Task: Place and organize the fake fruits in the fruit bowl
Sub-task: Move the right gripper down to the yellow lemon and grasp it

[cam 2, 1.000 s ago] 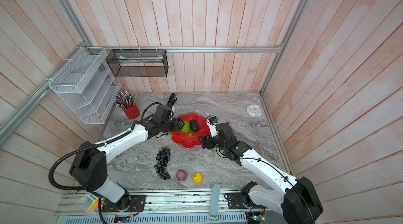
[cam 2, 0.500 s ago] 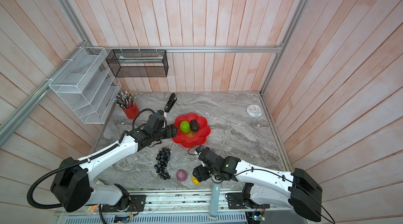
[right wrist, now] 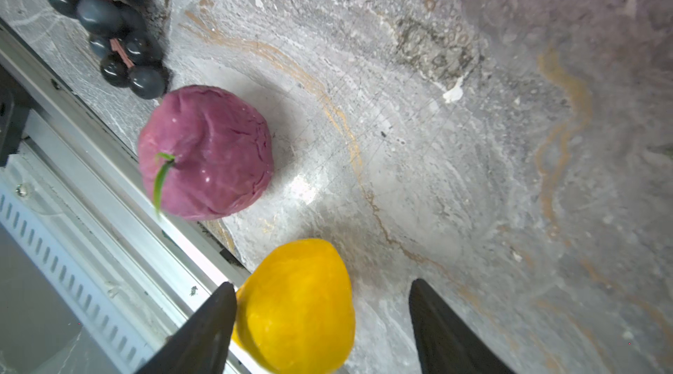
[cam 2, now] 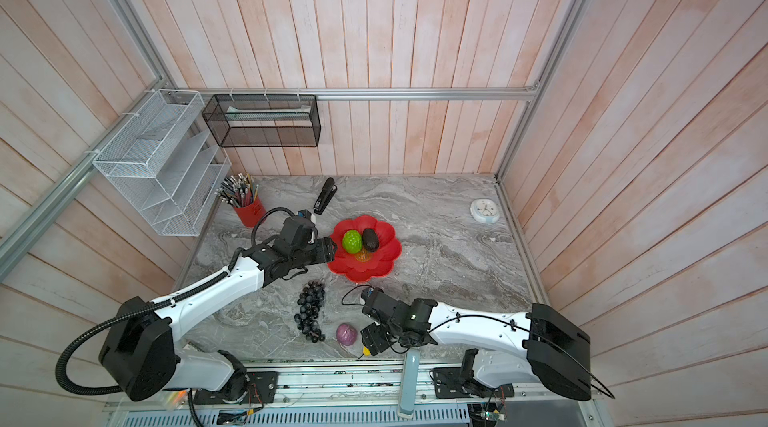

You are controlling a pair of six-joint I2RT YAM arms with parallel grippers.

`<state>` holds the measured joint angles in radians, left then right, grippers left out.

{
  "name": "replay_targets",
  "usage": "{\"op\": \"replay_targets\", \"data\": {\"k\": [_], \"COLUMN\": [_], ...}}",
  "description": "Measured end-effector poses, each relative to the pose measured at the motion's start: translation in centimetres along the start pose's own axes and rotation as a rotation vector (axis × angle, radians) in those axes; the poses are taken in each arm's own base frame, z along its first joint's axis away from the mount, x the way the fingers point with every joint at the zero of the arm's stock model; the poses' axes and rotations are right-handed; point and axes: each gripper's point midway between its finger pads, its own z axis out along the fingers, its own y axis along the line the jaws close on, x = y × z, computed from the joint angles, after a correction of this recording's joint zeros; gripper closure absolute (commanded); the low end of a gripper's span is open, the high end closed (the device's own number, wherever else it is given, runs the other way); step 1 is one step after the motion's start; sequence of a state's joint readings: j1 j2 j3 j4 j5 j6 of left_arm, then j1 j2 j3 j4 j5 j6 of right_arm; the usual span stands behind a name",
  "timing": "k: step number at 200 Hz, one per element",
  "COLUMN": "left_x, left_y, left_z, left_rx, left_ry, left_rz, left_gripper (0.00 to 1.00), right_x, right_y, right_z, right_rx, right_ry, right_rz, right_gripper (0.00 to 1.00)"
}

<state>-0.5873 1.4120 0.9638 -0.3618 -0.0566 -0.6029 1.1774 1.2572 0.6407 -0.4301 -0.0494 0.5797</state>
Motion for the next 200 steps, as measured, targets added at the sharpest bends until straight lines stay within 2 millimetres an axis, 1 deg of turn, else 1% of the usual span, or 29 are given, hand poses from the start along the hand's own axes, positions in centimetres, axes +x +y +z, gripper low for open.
{"op": "replay_targets", "data": {"k": [26,47,85,111,137,166,200], "left_x": [0.0,0.0,0.0,0.1,0.1,0.2,0.2], "left_y": [0.0,0.0,0.0,0.0,0.0,0.0,0.0], "left_z": [0.0,0.0,0.0,0.0,0.1,0.2,0.2], "left_rx": [0.0,0.0,0.002,0.002,0.003,0.006,0.01], "left_ry": [0.001,0.001,0.003,0.003,0.005,0.011,0.016], "left_rz": [0.0,0.0,0.0,0.0,-0.002,-0.004,-0.005], "left_gripper": [0.21,0.21,0.21,0.21,0.21,0.21,0.21], "right_x": [0.3,0.1,-0.7,-0.6,-0.4,-0.6,-0.5], "right_y": [-0.4,-0.5,0.0,0.1,0.8,1.6,1.5], "right_z": [-0.1,-0.5,-1.5,-1.6,-1.5,-1.0,0.3], "right_rx": [0.018,0.031,0.018,0.013,-0.017,-0.043,-0.03], "right_ry": [0.01,0.006,-0.018,-0.011,-0.004,-0.003,0.019], "right_rz": [0.001,0.001,0.001,-0.008,-0.037,-0.07,-0.104], "right_gripper": [0.25,0.25,0.24,0.23,0.23,0.23,0.27]}}
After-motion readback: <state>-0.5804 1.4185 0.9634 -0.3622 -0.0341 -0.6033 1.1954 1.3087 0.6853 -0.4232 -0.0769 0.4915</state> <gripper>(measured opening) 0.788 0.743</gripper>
